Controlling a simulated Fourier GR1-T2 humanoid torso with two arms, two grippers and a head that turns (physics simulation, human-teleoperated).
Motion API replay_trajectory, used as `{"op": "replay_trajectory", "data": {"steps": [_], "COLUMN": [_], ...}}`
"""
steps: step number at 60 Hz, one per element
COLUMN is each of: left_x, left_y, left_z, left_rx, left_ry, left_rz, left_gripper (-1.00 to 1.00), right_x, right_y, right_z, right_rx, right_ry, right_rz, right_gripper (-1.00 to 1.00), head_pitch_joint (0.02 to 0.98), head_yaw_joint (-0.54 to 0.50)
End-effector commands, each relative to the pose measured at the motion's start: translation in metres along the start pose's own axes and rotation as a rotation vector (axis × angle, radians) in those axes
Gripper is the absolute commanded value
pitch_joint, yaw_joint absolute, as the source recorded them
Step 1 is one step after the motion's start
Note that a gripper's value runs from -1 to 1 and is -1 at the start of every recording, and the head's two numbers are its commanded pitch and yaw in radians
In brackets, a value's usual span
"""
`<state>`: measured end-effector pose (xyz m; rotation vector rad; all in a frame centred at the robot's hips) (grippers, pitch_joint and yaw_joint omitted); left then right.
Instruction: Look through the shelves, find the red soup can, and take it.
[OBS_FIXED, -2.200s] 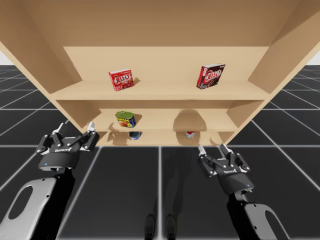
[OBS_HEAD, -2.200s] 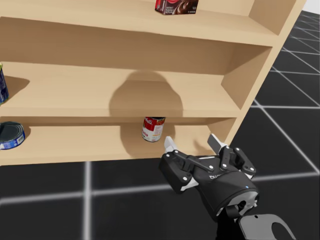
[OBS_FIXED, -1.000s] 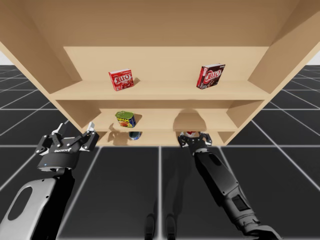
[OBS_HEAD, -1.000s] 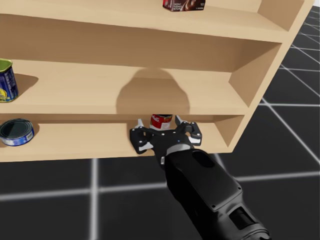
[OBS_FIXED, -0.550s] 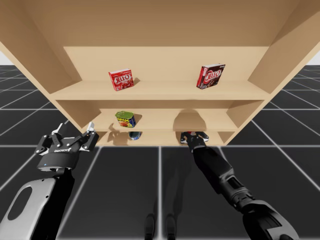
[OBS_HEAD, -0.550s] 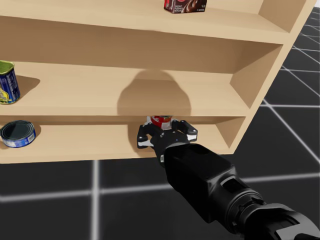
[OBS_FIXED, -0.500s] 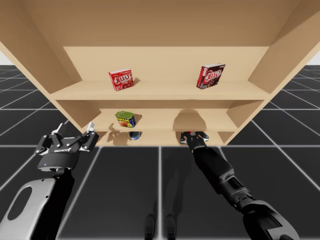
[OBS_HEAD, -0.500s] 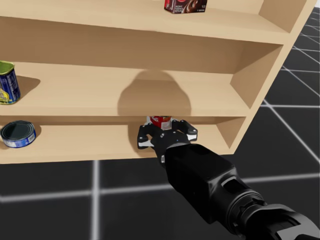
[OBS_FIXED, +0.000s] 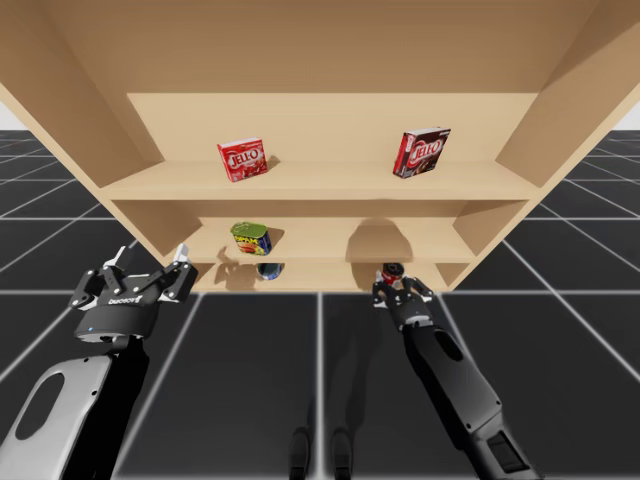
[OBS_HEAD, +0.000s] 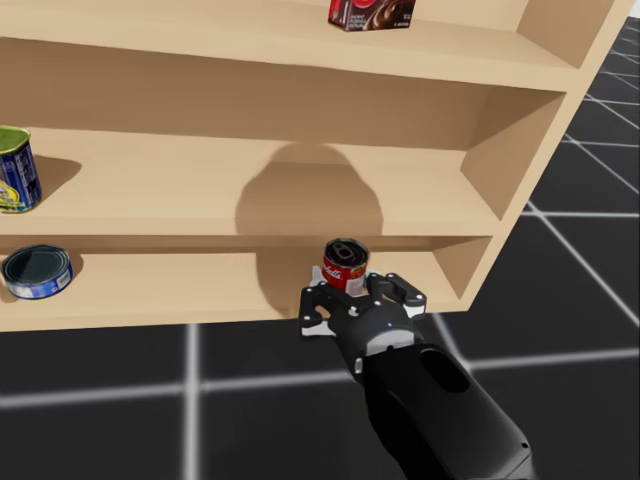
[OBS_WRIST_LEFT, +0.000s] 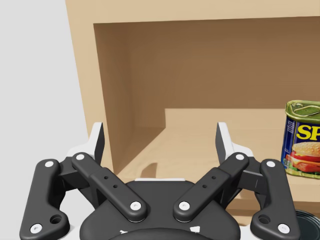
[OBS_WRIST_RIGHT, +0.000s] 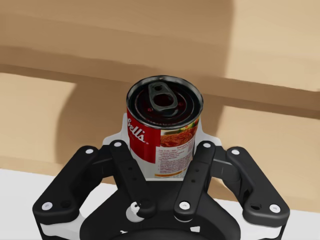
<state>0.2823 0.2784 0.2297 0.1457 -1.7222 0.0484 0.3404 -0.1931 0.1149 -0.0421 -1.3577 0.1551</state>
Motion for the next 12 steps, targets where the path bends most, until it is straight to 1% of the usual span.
{"op": "replay_trajectory", "data": {"steps": [1, 3, 5, 12], "left_x": [0.0, 0.0, 0.0, 0.0], "left_y": [0.0, 0.0, 0.0, -0.001], "left_z": [0.0, 0.0, -0.001, 0.0], "left_rx": [0.0, 0.002, 0.003, 0.003], "left_ry": [0.0, -0.001, -0.002, -0.001], "left_rz": [0.001, 0.002, 0.002, 0.003], "left_gripper": [-1.0, -1.0, -1.0, -1.0], "right_x": [0.015, 0.014, 0.015, 0.02], "right_y": [-0.013, -0.012, -0.012, -0.01], "right_z": [0.02, 0.029, 0.034, 0.057], "right_rx": [-0.095, -0.089, -0.085, -0.06], "right_ry": [-0.046, -0.047, -0.051, -0.087], "right_rz": [-0.003, 0.005, 0.005, 0.028], "right_gripper": [1.0, 1.0, 1.0, 1.0], "head_pitch_joint": [0.7, 0.702, 0.703, 0.704], "head_yaw_joint": [-0.26, -0.26, -0.26, -0.26]}}
